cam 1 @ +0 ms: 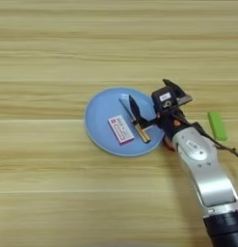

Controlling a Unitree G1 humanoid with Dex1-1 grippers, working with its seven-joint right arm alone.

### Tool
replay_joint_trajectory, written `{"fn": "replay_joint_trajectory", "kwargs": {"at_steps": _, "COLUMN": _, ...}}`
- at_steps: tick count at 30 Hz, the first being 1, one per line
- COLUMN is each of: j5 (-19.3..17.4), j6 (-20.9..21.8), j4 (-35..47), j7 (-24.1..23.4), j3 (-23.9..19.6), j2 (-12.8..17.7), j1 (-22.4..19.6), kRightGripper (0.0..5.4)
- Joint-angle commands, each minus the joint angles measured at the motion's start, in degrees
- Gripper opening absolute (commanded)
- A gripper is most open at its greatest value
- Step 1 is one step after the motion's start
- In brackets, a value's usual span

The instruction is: Move the objects on the table

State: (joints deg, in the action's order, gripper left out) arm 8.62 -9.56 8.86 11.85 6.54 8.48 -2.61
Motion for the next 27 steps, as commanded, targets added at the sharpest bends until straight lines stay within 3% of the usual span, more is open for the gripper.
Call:
{"fn": "replay_joint_trajectory", "kwargs": {"at_steps": 1, "j5": -1.4, "j6": 0.3, "j4": 4.6, "j7": 0.6, "j3": 0.1, "j2": -0.1, "j1": -1.4, "kRightGripper": 5.38}}
{"fn": "replay_joint_trajectory", "kwargs": {"at_steps": 27, "j5": 0.3, "j6": -1.2, "j4": 2.6, "j7": 2.7, "j3": 8.4, "j2": -1.9, "j1": 2.0, "kRightGripper": 5.38}}
